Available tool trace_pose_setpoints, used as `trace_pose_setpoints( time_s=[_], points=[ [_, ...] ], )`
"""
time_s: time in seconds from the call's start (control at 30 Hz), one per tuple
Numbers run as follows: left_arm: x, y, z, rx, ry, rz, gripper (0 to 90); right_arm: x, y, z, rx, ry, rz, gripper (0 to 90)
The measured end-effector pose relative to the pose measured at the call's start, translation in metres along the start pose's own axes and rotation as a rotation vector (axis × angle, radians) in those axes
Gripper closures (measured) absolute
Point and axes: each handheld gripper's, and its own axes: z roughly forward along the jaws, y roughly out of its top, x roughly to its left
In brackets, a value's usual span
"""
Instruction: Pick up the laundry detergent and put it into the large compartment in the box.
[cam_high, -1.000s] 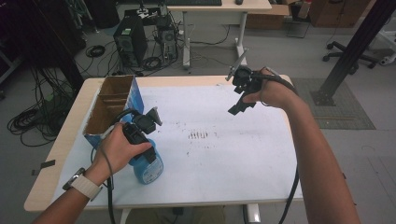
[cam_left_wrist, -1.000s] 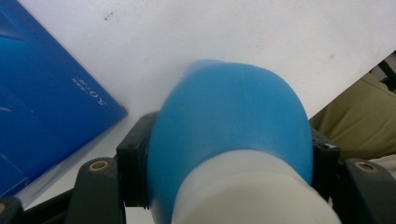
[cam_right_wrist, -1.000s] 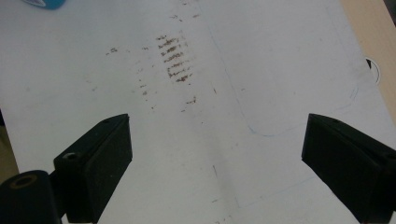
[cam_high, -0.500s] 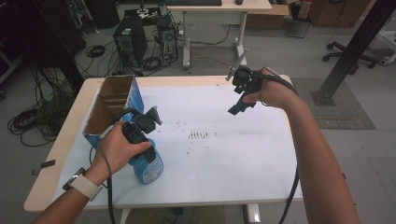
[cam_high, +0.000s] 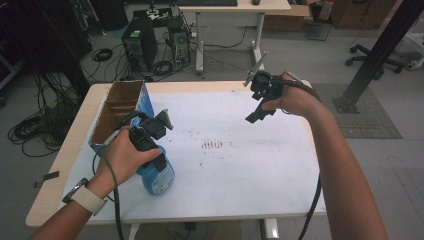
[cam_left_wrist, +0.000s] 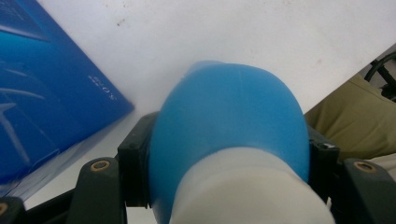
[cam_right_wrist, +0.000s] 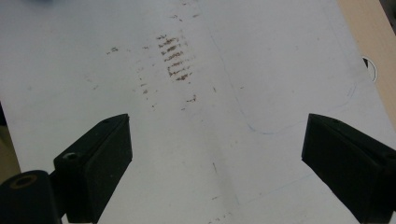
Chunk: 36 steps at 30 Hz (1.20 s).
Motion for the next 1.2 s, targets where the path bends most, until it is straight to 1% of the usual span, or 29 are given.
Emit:
trace_pose_setpoints(
  time_s=[0.33,0.57,0.7,0.83,0.87,0.93,1.03,1.1,1.2],
  points=[
    [-0.005,-0.002,-0.018,-0.021,0.015,-0.008,36.9,0.002,0.0,-0.001,-0.003,-0.001,-0.004,8.6],
    [-0.006,-0.002,-0.03,-0.031,0.014,-0.024,37.0,0.004,-0.001,-0.003,-0.004,-0.001,-0.002,8.6],
    [-0.007,-0.002,-0.037,-0.026,0.024,-0.031,36.9,0.004,-0.001,-0.004,-0.004,-0.003,0.001,8.6],
    [-0.008,-0.002,-0.043,-0.021,0.028,-0.036,37.0,0.004,-0.001,-0.004,-0.01,-0.002,-0.006,8.6],
    [-0.008,-0.003,-0.045,-0.031,0.028,-0.045,36.9,0.004,-0.001,-0.004,-0.011,-0.001,-0.006,8.6],
    [-0.008,-0.003,-0.048,-0.033,0.028,-0.049,36.9,0.005,-0.001,-0.004,-0.011,-0.001,-0.005,8.6],
    [-0.009,-0.003,-0.053,-0.032,0.03,-0.051,36.9,0.005,-0.001,-0.004,-0.012,-0.001,-0.007,8.6],
    [-0.01,-0.004,-0.056,-0.033,0.032,-0.043,37.0,0.005,-0.001,-0.005,-0.014,-0.001,-0.009,8.6],
    [-0.01,-0.004,-0.062,-0.049,0.033,-0.049,37.0,0.006,-0.001,-0.005,-0.013,0.0,-0.011,8.6]
  ],
)
